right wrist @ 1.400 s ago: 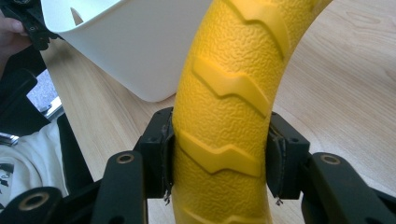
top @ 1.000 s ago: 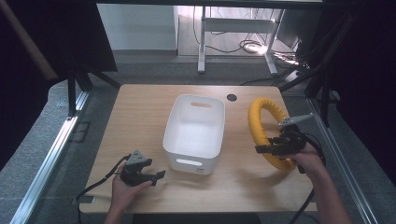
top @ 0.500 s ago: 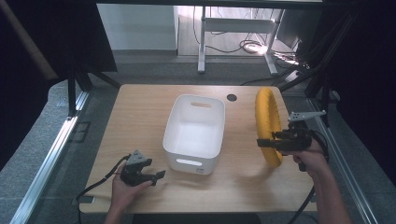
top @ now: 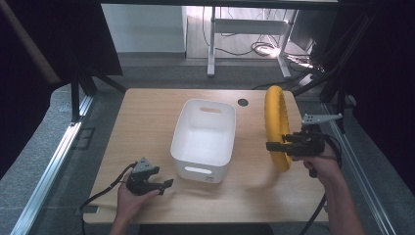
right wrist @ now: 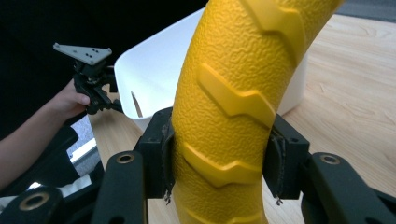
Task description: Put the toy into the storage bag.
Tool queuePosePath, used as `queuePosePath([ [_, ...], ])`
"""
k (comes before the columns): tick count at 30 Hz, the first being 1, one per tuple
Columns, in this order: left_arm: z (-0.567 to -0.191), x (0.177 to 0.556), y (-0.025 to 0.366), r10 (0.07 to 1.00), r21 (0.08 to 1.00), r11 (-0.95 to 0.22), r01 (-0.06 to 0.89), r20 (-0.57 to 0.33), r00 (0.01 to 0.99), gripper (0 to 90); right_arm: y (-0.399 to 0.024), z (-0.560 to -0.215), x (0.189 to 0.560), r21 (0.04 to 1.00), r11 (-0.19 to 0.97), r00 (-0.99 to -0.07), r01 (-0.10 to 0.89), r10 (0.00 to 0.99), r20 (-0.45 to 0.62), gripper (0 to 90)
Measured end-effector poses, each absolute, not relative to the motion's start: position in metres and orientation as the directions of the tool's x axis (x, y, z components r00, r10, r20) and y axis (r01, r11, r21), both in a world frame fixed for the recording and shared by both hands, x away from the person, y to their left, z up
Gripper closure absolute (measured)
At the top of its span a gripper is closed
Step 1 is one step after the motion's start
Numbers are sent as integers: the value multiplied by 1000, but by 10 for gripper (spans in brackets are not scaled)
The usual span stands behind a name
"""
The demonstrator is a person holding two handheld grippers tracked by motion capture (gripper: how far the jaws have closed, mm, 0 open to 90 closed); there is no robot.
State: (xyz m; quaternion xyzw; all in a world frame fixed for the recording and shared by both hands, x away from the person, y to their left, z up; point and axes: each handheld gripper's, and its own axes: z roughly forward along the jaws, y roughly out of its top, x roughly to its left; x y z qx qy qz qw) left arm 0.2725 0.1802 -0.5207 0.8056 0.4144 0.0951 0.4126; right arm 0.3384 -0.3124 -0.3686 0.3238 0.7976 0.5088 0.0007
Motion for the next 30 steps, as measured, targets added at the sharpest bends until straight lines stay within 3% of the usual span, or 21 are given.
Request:
queuePosePath([
  [10,-521,273,180,745,742,-321,589,-187,641,231,-304,-367,339,827,240,-790,508,512,337,508],
  [30,-523,273,179,744,736,-326,594,-188,641,231,-281,-364,326,914,0,-738,406,589,329,507],
])
